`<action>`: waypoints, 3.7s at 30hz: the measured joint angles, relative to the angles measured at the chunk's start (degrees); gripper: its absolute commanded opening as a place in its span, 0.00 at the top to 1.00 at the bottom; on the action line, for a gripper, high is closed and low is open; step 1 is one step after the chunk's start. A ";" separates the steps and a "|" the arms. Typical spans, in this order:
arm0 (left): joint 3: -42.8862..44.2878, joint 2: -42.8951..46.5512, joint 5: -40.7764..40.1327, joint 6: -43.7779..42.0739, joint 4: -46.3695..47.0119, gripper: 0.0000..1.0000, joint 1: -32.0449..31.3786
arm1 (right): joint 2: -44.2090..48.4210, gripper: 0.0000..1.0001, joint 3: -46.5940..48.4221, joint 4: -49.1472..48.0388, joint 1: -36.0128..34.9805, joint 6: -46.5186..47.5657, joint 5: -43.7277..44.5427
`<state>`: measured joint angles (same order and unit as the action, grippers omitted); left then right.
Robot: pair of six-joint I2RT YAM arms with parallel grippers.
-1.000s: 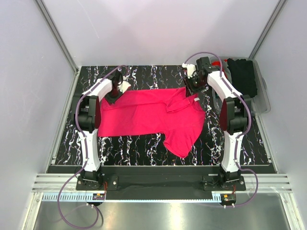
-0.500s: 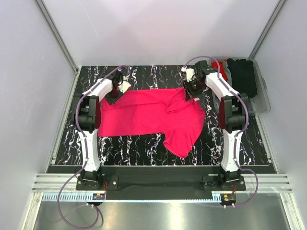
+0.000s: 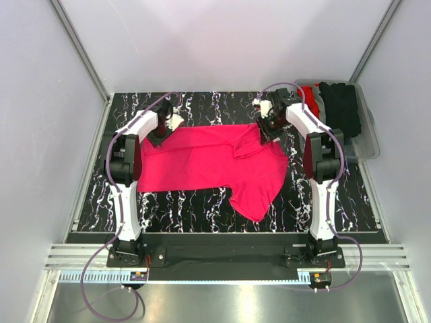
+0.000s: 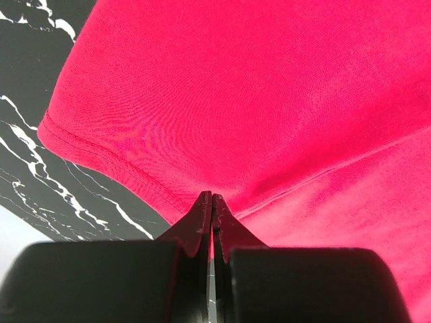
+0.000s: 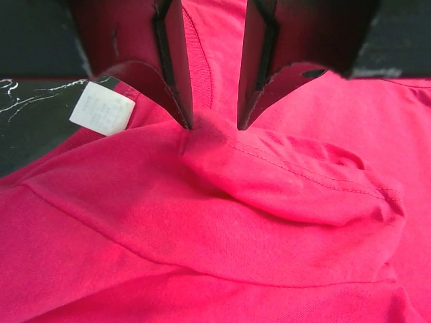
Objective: Fold and stack the t-shirts
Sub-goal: Fold the tshirt
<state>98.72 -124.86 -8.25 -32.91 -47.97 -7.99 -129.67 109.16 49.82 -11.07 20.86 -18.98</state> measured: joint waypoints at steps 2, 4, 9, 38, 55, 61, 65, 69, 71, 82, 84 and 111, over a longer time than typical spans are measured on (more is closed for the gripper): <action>0.00 0.00 0.00 0.00 -0.02 1.00 0.00 | 0.00 0.61 0.02 0.02 -0.02 0.15 0.37; 0.00 0.00 0.02 0.00 0.00 1.00 0.00 | 0.00 0.61 0.02 0.02 0.00 0.17 0.79; 0.00 0.00 0.00 0.00 -0.02 1.00 0.00 | -0.02 0.69 0.02 0.02 -0.02 0.24 1.57; 0.00 0.00 0.02 0.00 0.00 1.00 -0.20 | 9.20 1.00 -8.92 2.38 -0.02 -2.12 -1.55; -0.09 0.00 0.00 0.00 0.04 1.00 -0.20 | 15.45 0.99 -15.87 2.97 -3.69 -6.38 -6.10; -0.87 0.00 -0.48 -0.04 0.02 1.00 -0.15 | 15.52 0.70 -15.69 3.45 -3.72 -6.86 -5.97; -0.48 0.00 -0.92 -0.11 -0.04 1.00 0.42 | 15.74 0.59 -11.58 5.16 -3.32 -6.62 -4.66; 2.12 0.00 -1.66 -0.26 -0.09 1.00 1.64 | 15.58 0.59 -3.96 3.65 -1.70 -6.69 -2.71; 3.48 -0.02 -2.16 -0.24 0.02 1.00 2.01 | 14.49 0.60 0.11 2.14 -0.26 -6.60 -1.38; 8.94 -5.57 -4.79 -0.35 0.33 1.00 2.38 | -8.04 0.62 13.40 -1.86 2.27 -5.03 4.46; 8.94 -6.71 -5.29 -0.55 0.24 1.00 2.36 | -10.27 0.62 13.40 -1.66 2.23 -4.74 4.98; 34.05 -23.37 -12.39 -4.81 -3.26 0.97 4.22 | -14.58 0.61 19.39 -4.11 1.81 -0.63 11.45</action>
<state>132.77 -148.22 -20.64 -37.71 -51.22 -3.77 -144.24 128.55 45.71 -9.26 20.23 -7.53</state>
